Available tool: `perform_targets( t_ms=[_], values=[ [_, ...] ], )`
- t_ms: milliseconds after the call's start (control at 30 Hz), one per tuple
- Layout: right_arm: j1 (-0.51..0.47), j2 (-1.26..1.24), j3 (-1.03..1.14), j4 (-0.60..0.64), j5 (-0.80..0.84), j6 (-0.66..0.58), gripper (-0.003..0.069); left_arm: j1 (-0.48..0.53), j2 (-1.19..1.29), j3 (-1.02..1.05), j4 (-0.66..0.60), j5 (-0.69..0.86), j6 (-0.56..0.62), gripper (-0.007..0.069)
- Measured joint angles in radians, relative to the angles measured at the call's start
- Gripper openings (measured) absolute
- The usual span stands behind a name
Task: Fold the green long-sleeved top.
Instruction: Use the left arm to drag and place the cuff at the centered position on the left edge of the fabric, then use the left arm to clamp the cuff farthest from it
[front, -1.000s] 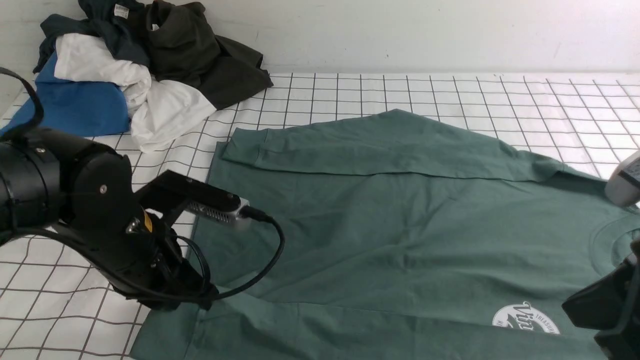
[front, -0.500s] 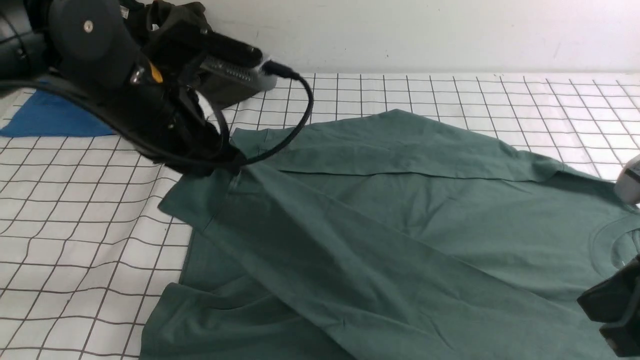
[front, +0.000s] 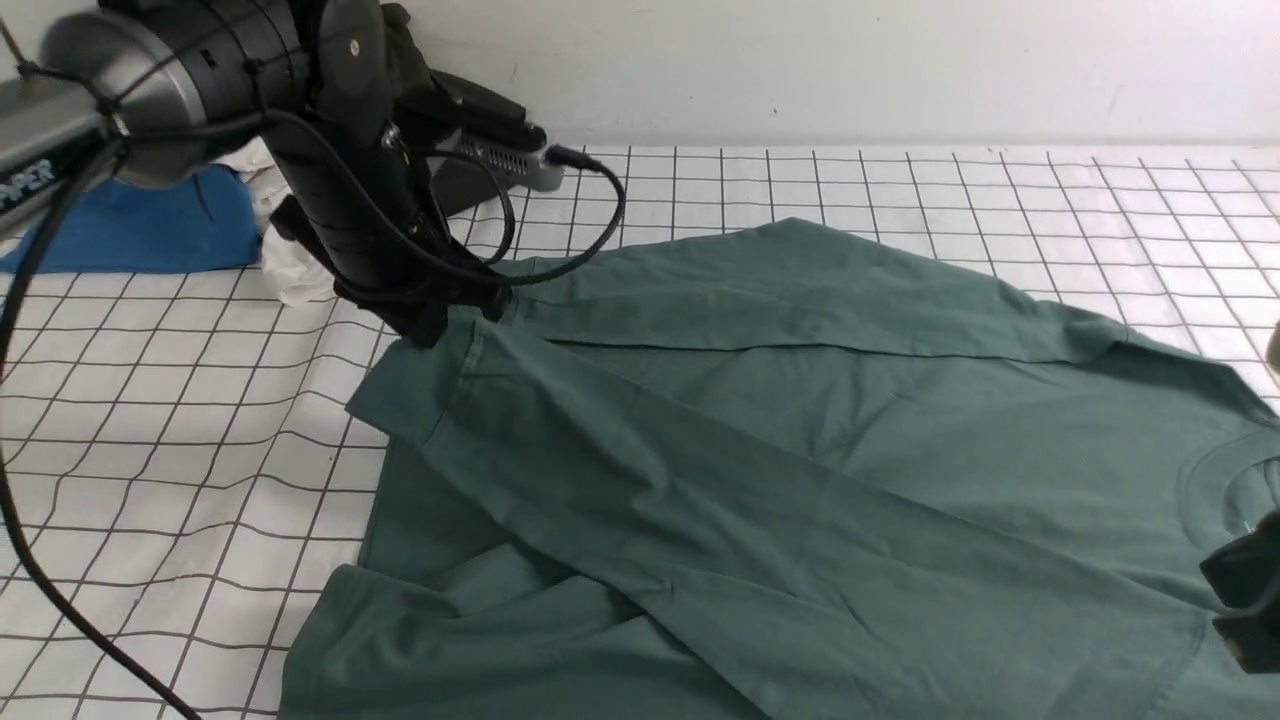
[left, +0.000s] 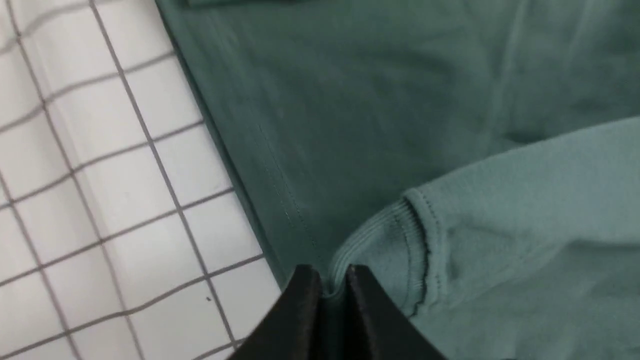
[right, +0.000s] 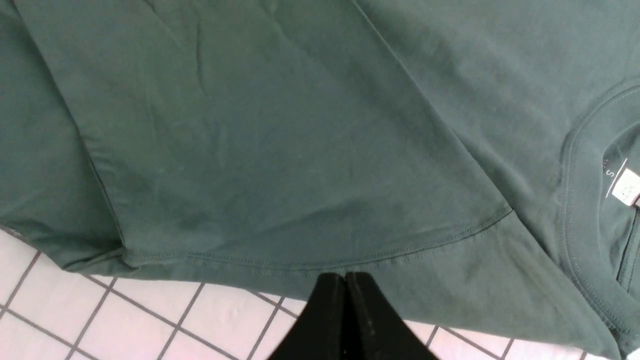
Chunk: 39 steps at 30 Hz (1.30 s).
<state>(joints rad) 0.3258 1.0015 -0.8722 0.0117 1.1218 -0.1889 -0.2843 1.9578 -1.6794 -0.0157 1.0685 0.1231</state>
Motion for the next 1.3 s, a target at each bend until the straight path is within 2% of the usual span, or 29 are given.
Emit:
perform_targets(
  t_ms=[67, 267, 400, 467, 733, 1067, 1167, 1300],
  values=[
    [0.000, 0.005, -0.001, 0.000, -0.019, 0.001, -0.0014, 0.004, 0.042, -0.017, 0.001, 0.000, 0.000, 0.0093],
    [0.000, 0.112, -0.091, -0.012, -0.056, 0.019, -0.0014, 0.051, 0.150, -0.203, -0.006, -0.001, -0.042, 0.0335],
    [0.000, 0.198, -0.167, -0.012, -0.089, 0.019, -0.0014, 0.083, 0.229, -0.328, -0.033, -0.004, -0.053, 0.0416],
    [0.000, 0.241, -0.199, -0.021, -0.107, 0.019, -0.0014, 0.098, 0.281, -0.393, -0.053, -0.020, -0.054, 0.0433],
    [0.000, 0.330, -0.229, -0.025, -0.117, 0.019, -0.0014, 0.104, 0.466, -0.515, -0.082, -0.113, -0.054, 0.0435],
    [0.000, 0.377, -0.229, -0.030, -0.118, 0.019, -0.0014, 0.104, 0.543, -0.532, -0.090, -0.211, -0.086, 0.0433],
    [0.000, 0.379, -0.229, -0.030, -0.122, 0.019, -0.0014, 0.104, 0.544, -0.534, -0.108, -0.212, -0.087, 0.0395],
    [0.000, 0.379, -0.229, -0.030, -0.125, 0.019, -0.0014, 0.104, 0.546, -0.551, -0.116, -0.201, -0.086, 0.0276]
  ],
)
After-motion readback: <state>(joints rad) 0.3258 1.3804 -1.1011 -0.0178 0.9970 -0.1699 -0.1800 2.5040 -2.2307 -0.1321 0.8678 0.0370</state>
